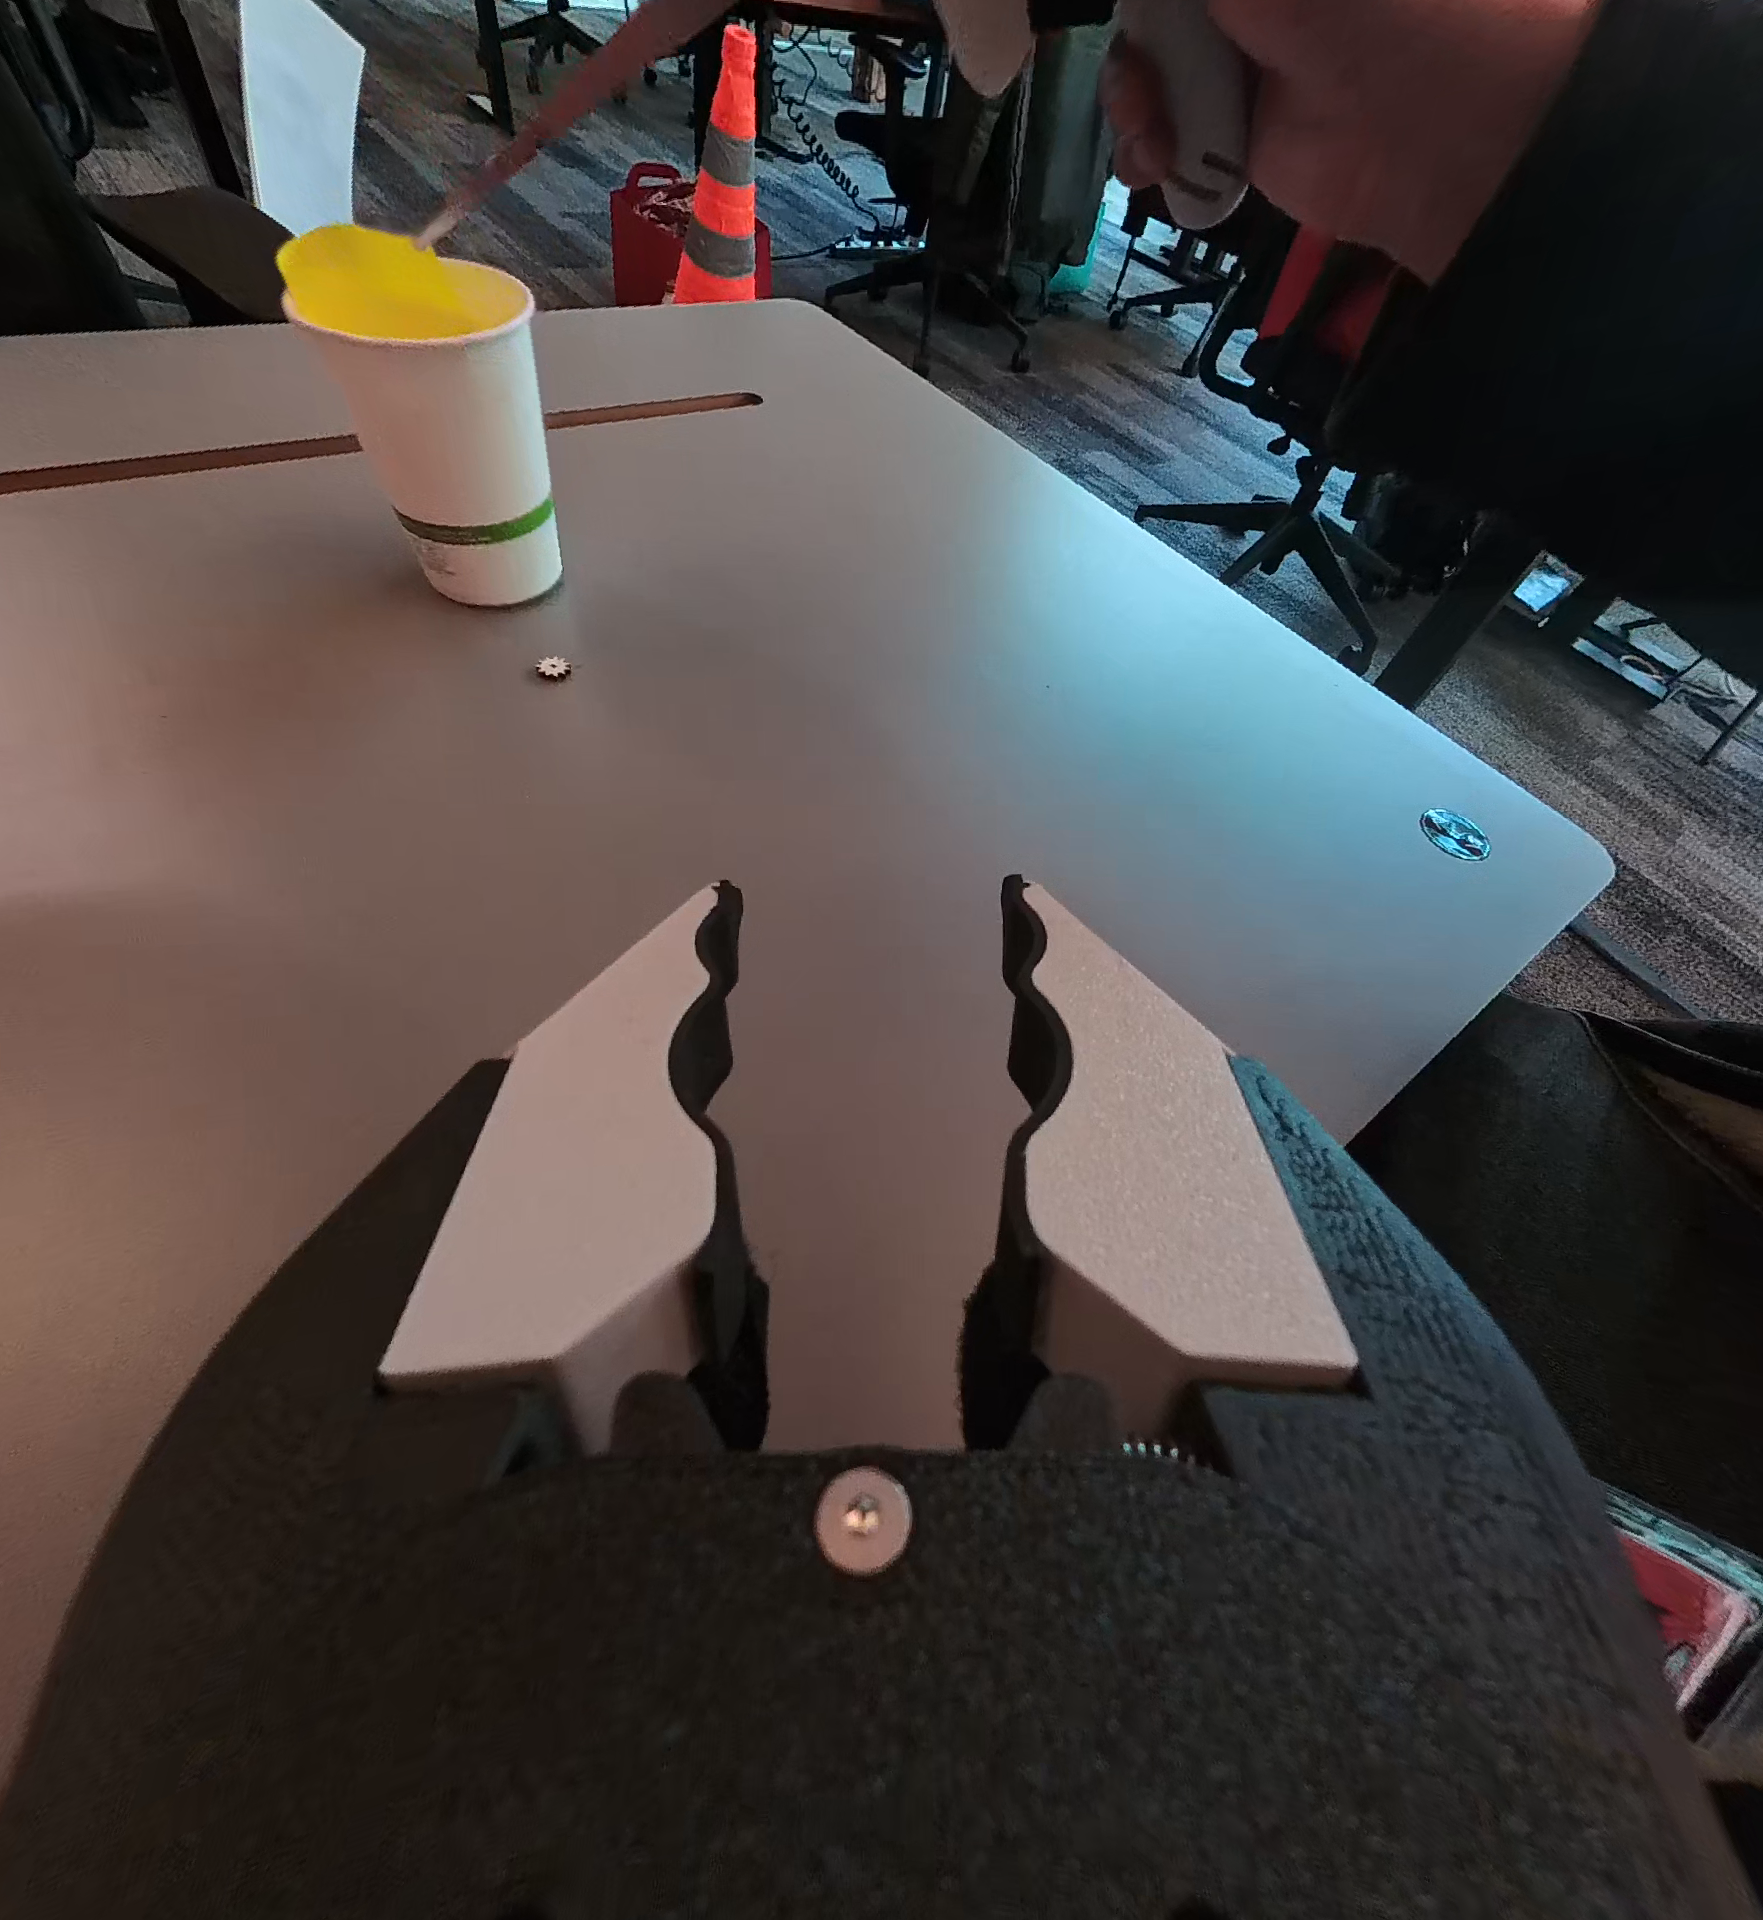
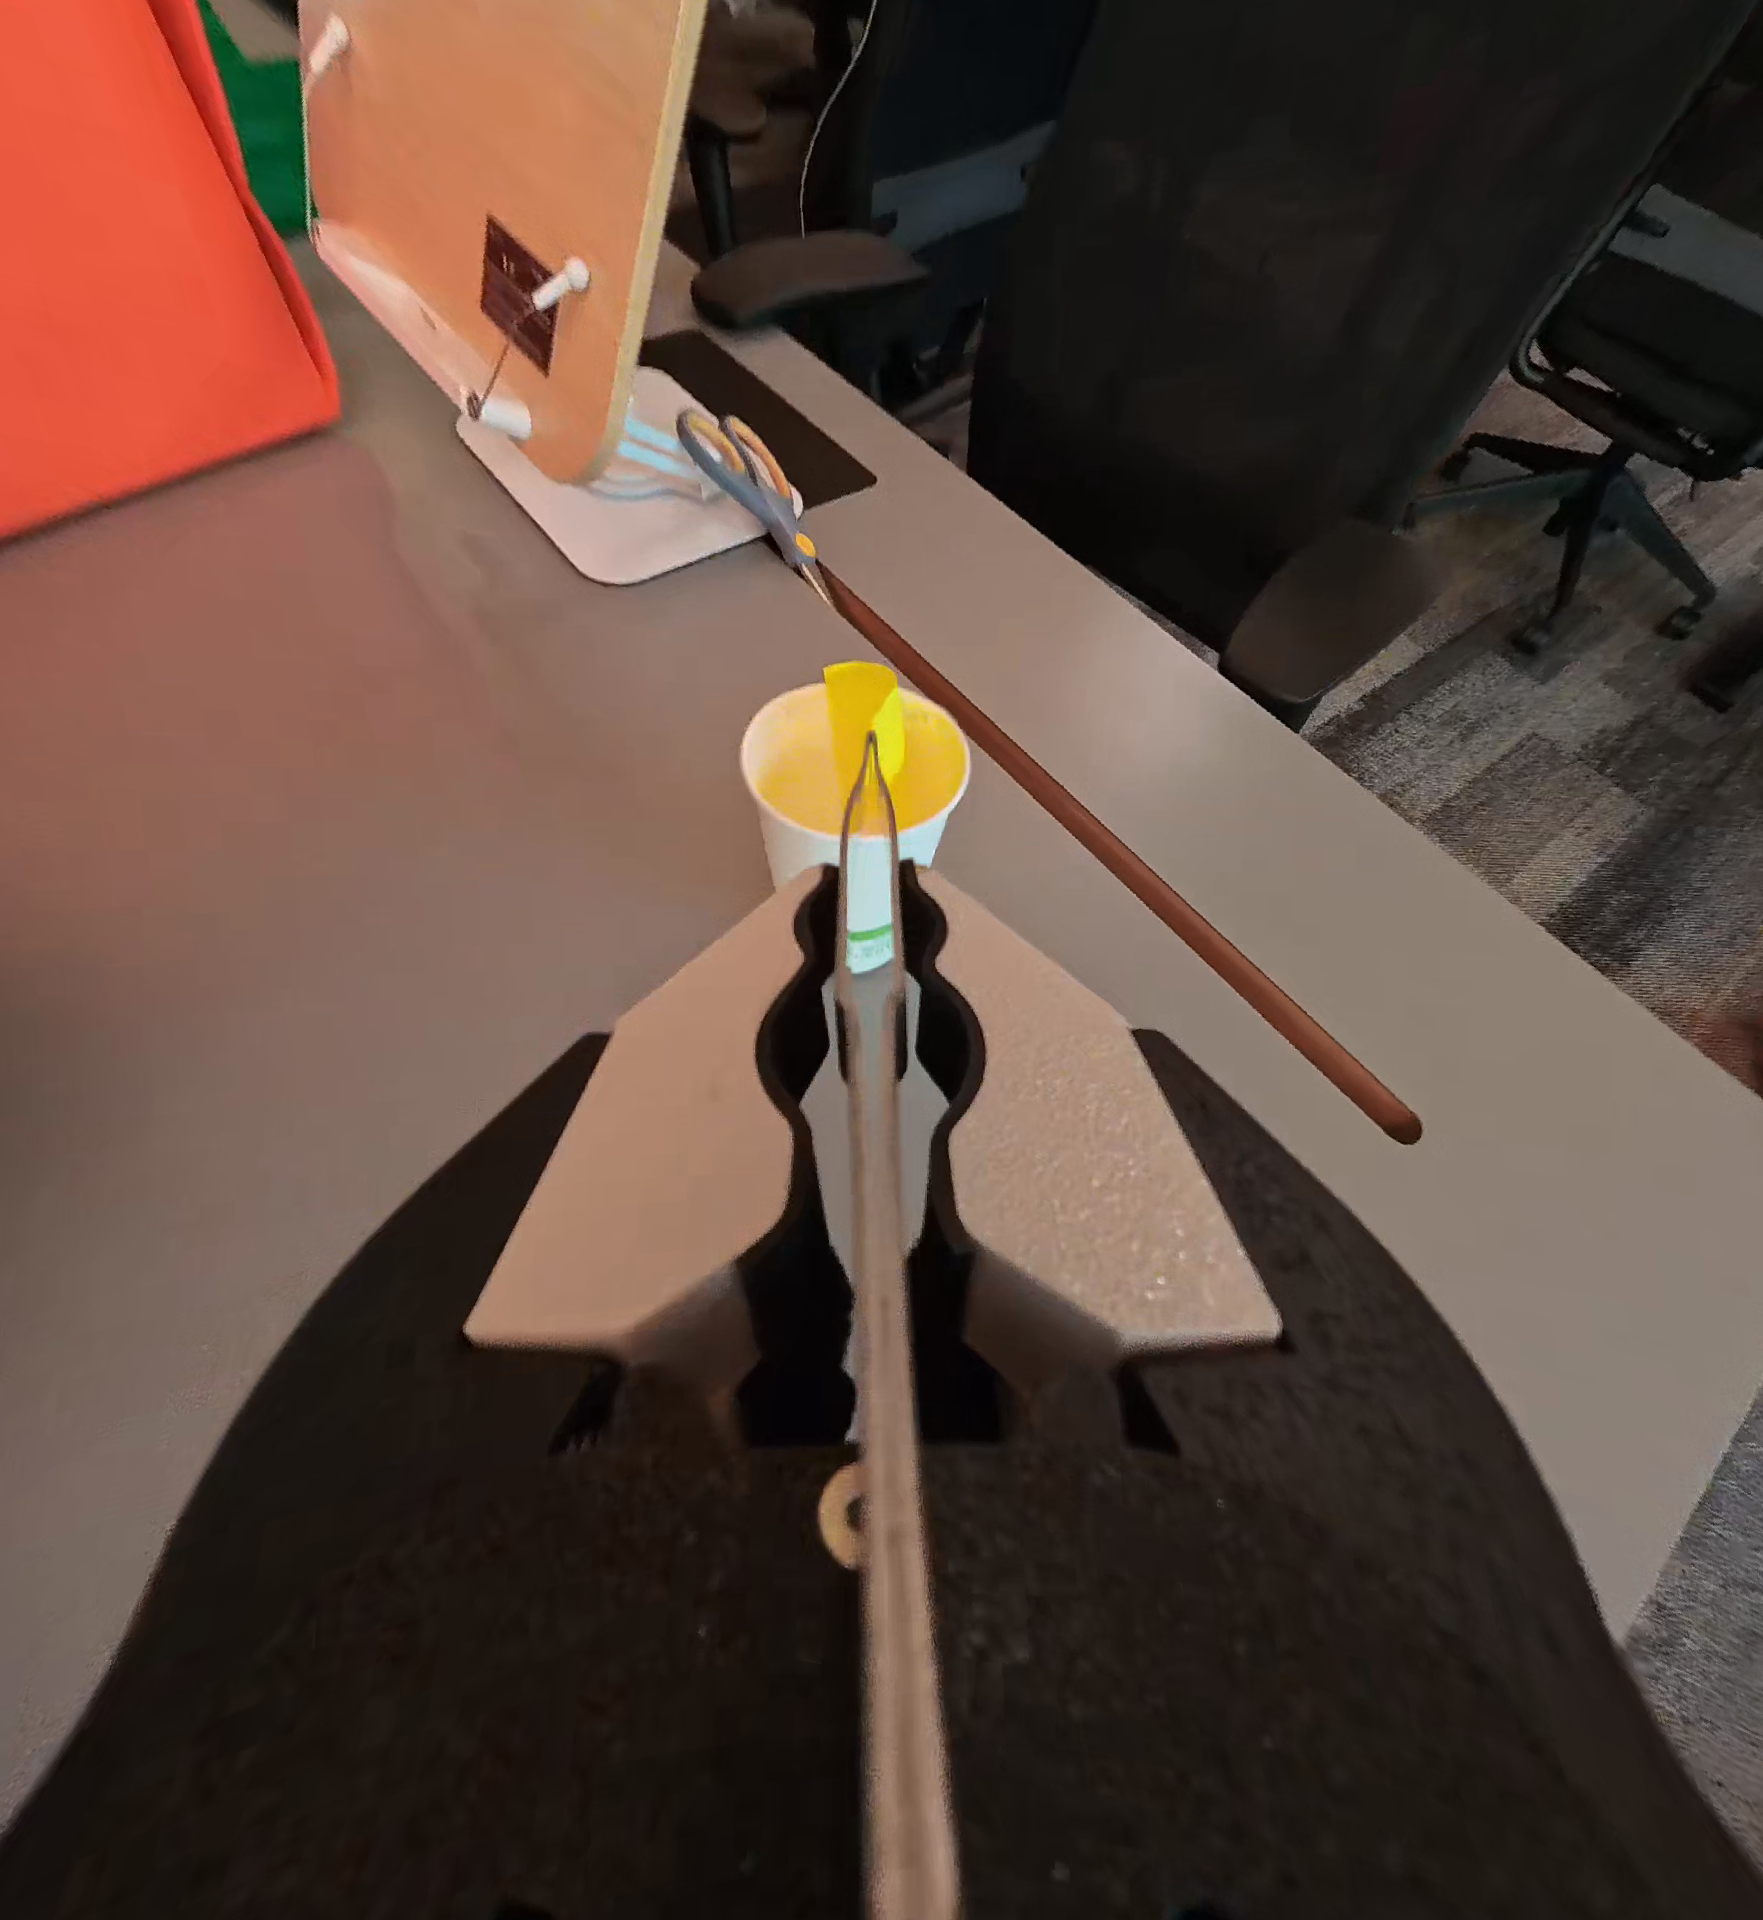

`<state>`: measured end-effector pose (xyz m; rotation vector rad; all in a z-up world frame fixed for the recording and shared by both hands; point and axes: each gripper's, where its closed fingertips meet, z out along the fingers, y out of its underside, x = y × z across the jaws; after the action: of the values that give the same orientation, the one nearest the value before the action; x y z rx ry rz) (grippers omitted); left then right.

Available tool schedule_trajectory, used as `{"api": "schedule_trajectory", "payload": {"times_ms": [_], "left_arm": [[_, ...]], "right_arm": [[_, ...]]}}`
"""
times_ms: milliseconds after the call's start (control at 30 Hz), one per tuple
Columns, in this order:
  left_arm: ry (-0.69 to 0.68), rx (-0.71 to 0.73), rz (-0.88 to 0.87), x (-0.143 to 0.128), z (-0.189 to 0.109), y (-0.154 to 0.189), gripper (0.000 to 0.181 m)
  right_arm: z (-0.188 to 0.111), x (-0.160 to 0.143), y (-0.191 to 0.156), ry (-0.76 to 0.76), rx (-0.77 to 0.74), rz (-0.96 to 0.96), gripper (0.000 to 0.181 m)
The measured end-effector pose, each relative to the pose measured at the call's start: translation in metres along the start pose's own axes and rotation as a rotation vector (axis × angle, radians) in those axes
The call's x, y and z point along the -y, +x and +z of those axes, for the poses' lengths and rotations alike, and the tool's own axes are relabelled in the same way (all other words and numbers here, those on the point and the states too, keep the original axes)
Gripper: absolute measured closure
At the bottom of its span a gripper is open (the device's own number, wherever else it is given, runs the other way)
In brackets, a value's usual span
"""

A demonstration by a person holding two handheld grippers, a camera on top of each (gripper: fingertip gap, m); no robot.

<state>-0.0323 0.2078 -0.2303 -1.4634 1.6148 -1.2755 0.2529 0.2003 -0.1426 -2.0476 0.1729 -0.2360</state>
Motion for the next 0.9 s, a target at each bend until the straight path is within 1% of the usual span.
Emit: {"api": "schedule_trajectory", "payload": {"times_ms": [200, 300, 533, 633, 700, 767, 800, 900], "left_arm": [[0.001, 0.000, 0.003, 0.001, 0.000, 0.000, 0.130], [0.005, 0.002, 0.002, 0.002, -0.001, 0.000, 0.130], [0.002, -0.003, 0.005, 0.001, 0.000, 0.001, 0.130], [0.001, 0.000, 0.005, 0.001, 0.000, 0.001, 0.130], [0.001, 0.000, 0.005, 0.001, -0.001, 0.001, 0.130], [0.001, 0.002, 0.007, 0.001, -0.001, 0.000, 0.130], [0.003, 0.003, 0.008, 0.001, -0.001, 0.000, 0.130], [-0.002, 0.000, 0.006, 0.000, 0.000, 0.001, 0.130]], "right_arm": [[0.009, -0.008, -0.005, -0.108, -0.010, -0.048, 0.172], [0.006, -0.009, -0.005, -0.118, -0.028, -0.044, 0.170], [-0.007, -0.001, -0.001, -0.063, -0.052, -0.009, 0.164], [-0.019, 0.010, -0.001, 0.002, -0.054, -0.017, 0.165], [-0.030, 0.015, -0.010, 0.056, -0.020, -0.042, 0.165], [-0.040, 0.010, -0.025, 0.094, 0.033, -0.077, 0.165], [-0.044, 0.003, -0.030, 0.103, 0.032, -0.075, 0.165], [-0.047, -0.031, -0.049, 0.115, 0.048, -0.050, 0.165]]}}
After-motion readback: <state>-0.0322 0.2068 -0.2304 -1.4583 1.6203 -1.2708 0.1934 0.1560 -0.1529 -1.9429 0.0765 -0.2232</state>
